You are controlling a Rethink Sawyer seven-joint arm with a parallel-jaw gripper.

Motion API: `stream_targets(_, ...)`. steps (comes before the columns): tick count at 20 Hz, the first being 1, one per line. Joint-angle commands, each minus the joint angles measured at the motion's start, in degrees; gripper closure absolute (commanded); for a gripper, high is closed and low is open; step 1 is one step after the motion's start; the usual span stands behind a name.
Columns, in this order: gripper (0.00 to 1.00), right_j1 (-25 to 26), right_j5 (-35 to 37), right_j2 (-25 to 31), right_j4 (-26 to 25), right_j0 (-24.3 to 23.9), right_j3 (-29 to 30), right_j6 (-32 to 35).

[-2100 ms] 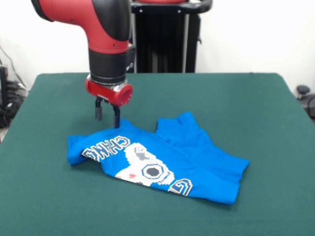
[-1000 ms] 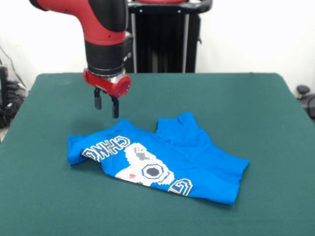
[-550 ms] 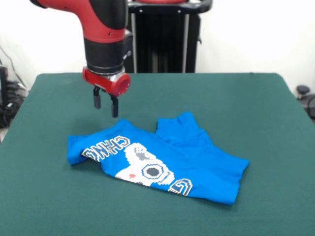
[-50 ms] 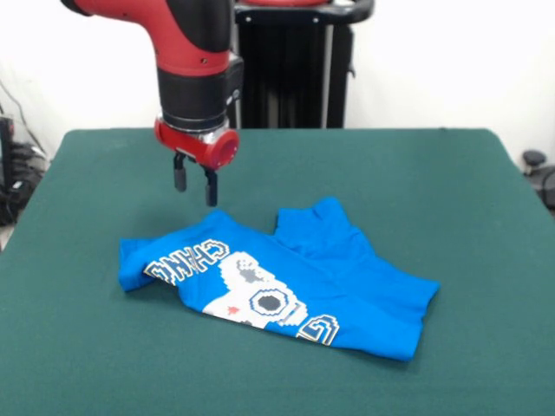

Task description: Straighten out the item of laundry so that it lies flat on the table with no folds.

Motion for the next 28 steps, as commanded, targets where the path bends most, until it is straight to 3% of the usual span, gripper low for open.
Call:
stream_targets(1, 0.0, 3.5, -2.1, 5.9, 3.1, 2.6, 4.0, 8.3)
stream_targets(28, 0.0, 6.3, -5.8, 6.3, 3.5, 2.0, 3.2, 8.5)
